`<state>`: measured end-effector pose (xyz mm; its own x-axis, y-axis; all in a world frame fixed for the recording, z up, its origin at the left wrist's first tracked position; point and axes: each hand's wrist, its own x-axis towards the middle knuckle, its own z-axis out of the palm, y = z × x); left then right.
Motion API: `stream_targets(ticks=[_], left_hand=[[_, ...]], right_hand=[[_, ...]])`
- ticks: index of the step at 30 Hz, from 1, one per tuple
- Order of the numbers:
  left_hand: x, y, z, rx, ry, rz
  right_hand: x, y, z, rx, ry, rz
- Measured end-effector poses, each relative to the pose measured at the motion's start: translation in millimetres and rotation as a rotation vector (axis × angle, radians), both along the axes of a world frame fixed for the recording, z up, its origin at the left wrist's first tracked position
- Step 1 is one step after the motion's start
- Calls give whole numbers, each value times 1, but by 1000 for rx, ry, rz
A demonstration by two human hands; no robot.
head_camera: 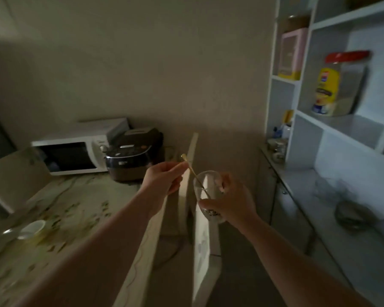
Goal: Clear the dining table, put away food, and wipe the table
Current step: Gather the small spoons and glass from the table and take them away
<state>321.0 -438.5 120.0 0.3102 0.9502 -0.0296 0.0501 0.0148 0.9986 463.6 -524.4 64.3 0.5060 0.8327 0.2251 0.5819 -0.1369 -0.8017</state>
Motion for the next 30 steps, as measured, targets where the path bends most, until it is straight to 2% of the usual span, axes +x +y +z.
stream_targets(ticks=[6,12,20,30], left_hand=[[109,-12,-11,-106,-55,-67],[202,-27,-33,-218,-102,-53],[290,-2,-79,-330,64,2],[364,92,-107,-345,154,-122]], right_hand=[[95,-28,-18,-30,94,-134],[179,-49,-35,-26,135,-177],[241,-48,-67,-28,243,-290],[302,23,-91,-62,274,-356]])
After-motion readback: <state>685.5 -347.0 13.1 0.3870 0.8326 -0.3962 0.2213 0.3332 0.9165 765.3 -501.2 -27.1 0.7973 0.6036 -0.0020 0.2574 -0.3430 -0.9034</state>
